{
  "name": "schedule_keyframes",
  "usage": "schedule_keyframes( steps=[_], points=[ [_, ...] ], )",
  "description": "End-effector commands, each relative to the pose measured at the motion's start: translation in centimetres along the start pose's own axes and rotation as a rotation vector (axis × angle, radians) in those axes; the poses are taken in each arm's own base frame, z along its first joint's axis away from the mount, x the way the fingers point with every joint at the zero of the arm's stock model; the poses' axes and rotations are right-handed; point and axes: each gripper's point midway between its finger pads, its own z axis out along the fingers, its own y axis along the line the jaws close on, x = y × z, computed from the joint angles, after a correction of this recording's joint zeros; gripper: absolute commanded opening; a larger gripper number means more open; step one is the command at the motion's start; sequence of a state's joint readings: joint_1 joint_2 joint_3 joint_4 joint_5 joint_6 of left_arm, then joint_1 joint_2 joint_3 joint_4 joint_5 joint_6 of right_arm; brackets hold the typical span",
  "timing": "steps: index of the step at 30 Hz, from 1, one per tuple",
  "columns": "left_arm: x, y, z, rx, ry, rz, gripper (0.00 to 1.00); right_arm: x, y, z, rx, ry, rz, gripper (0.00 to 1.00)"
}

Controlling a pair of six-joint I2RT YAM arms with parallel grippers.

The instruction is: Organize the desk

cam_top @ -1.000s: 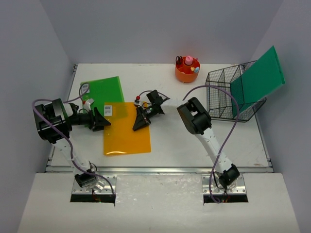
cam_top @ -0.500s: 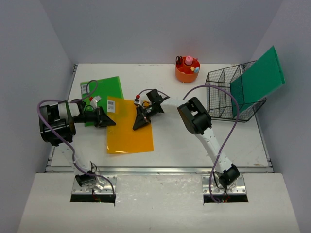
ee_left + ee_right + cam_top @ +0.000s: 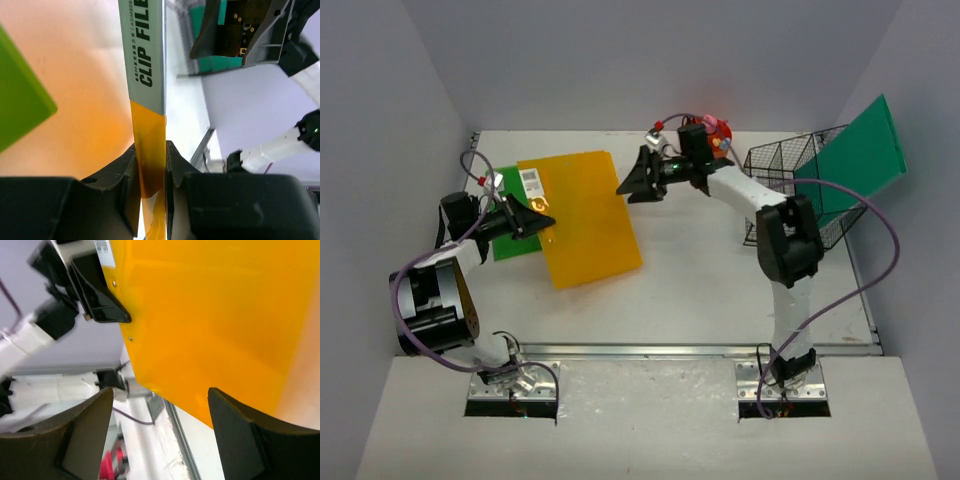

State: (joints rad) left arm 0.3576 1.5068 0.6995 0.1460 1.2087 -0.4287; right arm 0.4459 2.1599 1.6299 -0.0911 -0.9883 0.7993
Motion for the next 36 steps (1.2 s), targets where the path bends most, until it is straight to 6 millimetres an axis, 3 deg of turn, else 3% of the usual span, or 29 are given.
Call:
schedule_keyframes(
  steps=[1,5,9,12,19,24,28,30,33,35,36],
  points=[
    [-6.6,-7.0,-1.8,0.12,-0.246,0.091,0.0,-4.4,3.9,-6.5,0.011,-0.224,-0.023,0.78],
    [-10.4,-8.8,-2.4,0.113,-0.394,-0.002,0.0,-4.0,5.5,-9.6,0.014,-0.281,0.008,0.83],
    [-12.9,-9.9,-2.3,0.112,-0.449,-0.059,0.0,-3.2,6.2,-9.6,0.015,-0.277,0.113,0.88],
    [-15.1,-12.0,-2.4,0.13,-0.513,-0.074,0.0,-3.1,7.9,-7.5,-0.019,-0.256,0.171,0.91],
    [-16.8,-15.7,-3.5,0.173,-0.594,-0.048,0.0,-3.7,12.2,-2.1,-0.101,-0.177,0.146,0.96],
    [-16.7,-17.3,-4.2,0.192,-0.61,-0.011,0.0,-5.1,14.0,0.3,-0.131,-0.176,0.096,0.99],
    [-16.1,-17.6,-4.1,0.197,-0.603,-0.024,0.0,-6.3,14.0,2.1,-0.127,-0.197,0.063,0.98],
    [-15.4,-17.6,-3.7,0.193,-0.587,-0.035,0.0,-7.4,14.6,2.3,-0.13,-0.225,0.033,0.91],
    [-14.4,-16.9,-2.9,0.178,-0.559,-0.057,0.0,-8.7,15.3,2.6,-0.142,-0.257,-0.025,0.74],
    [-13.7,-16.2,-2.4,0.164,-0.544,-0.073,0.04,-9.2,16.1,2.4,-0.164,-0.275,-0.089,0.53],
    [-13.3,-16.0,-2.2,0.159,-0.537,-0.079,0.1,-9.2,16.6,2.2,-0.182,-0.277,-0.132,0.36]
  ],
)
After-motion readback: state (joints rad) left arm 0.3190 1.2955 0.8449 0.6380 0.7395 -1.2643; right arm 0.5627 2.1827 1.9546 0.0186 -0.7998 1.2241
